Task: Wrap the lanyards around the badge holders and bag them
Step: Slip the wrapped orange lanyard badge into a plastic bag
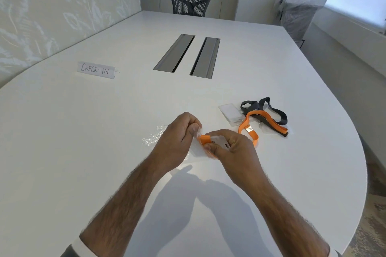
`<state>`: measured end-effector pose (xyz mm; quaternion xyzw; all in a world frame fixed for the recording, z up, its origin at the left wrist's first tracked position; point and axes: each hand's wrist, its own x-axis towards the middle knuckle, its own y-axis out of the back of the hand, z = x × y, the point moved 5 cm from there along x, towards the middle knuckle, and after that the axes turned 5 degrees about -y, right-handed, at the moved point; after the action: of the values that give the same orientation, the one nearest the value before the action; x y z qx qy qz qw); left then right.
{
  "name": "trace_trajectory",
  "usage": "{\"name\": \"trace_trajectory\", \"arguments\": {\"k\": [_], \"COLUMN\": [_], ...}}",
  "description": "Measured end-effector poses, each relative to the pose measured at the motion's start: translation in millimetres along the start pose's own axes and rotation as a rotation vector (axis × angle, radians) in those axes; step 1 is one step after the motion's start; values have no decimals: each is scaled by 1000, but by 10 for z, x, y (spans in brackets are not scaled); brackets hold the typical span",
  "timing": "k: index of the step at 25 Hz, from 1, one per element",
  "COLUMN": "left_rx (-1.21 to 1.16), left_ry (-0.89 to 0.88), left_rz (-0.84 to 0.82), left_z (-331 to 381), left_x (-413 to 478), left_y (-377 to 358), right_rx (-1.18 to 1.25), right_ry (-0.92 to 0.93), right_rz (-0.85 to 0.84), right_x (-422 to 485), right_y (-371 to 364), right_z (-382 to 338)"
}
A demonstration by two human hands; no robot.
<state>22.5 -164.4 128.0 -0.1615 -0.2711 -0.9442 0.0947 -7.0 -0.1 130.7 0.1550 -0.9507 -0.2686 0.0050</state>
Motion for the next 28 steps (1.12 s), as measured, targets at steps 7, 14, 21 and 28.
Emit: {"name": "trace_trajectory", "arguments": {"k": [7,14,21,28], "left_rx": [57,57,302,232], "left_ry": [13,43,-152,196], "left_rz": [-23,13,320,103], "left_z": [28,-5,173,68], "left_x": [17,9,-249,-349], "left_y": [-103,-150,-140,-476], "right_rx": [-44,-85,395,339], "right_ry": [-142,-150,-231,-193], "right_rz": [4,-122,46,208], "right_x": [59,85,110,103], "right_y": [-87,-153,-12,-60], "right_z": [27,73,237,309]}}
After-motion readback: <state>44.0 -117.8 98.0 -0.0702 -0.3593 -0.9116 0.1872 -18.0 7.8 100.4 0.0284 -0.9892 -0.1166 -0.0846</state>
